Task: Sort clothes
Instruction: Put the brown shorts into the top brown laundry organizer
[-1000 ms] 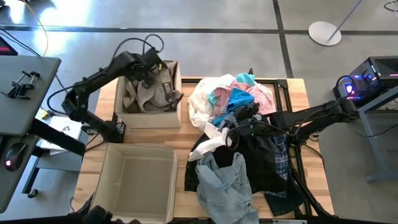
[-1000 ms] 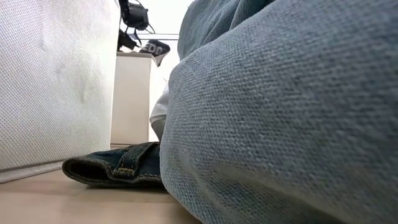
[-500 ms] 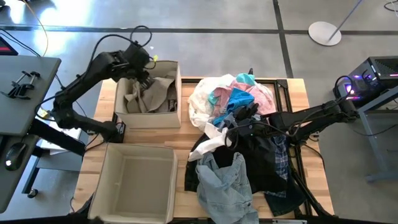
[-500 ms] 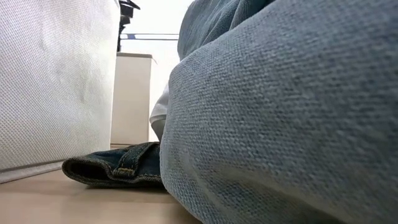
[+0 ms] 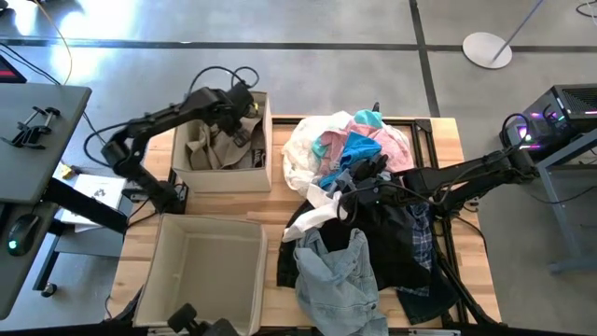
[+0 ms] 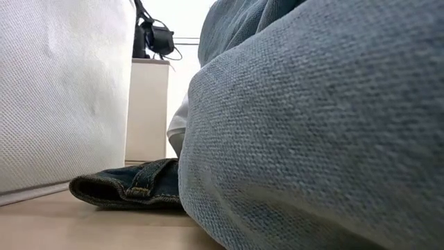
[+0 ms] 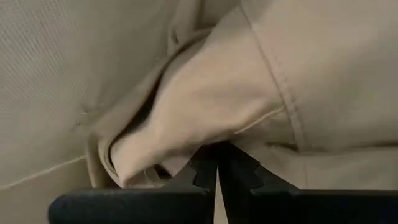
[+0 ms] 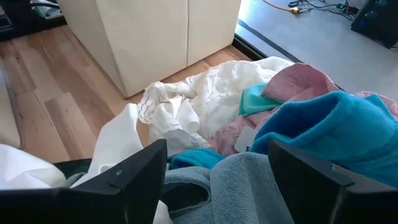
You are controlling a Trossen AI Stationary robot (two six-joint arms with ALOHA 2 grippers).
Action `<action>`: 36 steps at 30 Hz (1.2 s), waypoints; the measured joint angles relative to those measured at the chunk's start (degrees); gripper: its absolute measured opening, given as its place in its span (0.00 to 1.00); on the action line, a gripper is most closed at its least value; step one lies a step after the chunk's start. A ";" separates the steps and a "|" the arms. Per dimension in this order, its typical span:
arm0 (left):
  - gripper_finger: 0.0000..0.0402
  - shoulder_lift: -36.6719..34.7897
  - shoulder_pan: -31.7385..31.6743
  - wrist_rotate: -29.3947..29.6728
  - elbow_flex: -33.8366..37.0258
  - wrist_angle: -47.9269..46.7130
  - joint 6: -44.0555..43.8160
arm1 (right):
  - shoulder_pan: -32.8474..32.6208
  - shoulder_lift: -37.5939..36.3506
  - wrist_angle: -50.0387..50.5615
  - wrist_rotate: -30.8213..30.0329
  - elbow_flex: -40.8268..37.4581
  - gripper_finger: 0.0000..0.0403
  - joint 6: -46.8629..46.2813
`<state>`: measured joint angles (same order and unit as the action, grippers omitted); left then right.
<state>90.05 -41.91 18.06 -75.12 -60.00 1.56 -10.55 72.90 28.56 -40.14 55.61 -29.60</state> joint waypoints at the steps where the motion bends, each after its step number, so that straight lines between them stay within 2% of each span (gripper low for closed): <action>1: 0.02 0.09 0.06 -0.04 -0.39 -0.12 0.04 | 0.00 0.00 0.00 -0.01 0.00 0.68 -0.05; 11: 0.00 -5.65 0.61 -1.27 -5.43 -1.17 1.27 | 0.00 0.00 0.00 0.00 0.00 0.68 -0.05; 17: 0.00 -9.90 1.07 -3.00 -6.07 5.26 1.09 | 0.00 0.00 -0.09 0.00 0.00 0.68 -0.02; 23: 0.00 -5.03 -0.09 -10.29 -6.05 3.12 -0.08 | 0.00 0.02 -0.11 0.00 0.00 0.68 0.00; 28: 0.00 1.56 0.56 -10.38 -6.02 2.59 -0.91 | 0.00 0.02 -0.11 0.00 0.00 0.68 0.00; 30: 0.00 3.31 1.34 -8.28 -6.03 2.17 -0.90 | 0.00 0.00 -0.11 0.00 0.00 0.68 0.01; 32: 0.00 3.92 2.03 -6.47 -6.83 0.59 -0.88 | 0.00 0.00 -0.09 0.00 0.00 0.68 0.02; 36: 0.00 3.69 2.36 -7.96 -9.73 -4.06 1.02 | 0.00 0.02 -0.09 0.00 0.00 0.68 0.03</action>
<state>93.75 -39.55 10.10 -84.85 -64.06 2.59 -10.55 72.93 28.47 -40.14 55.61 -29.57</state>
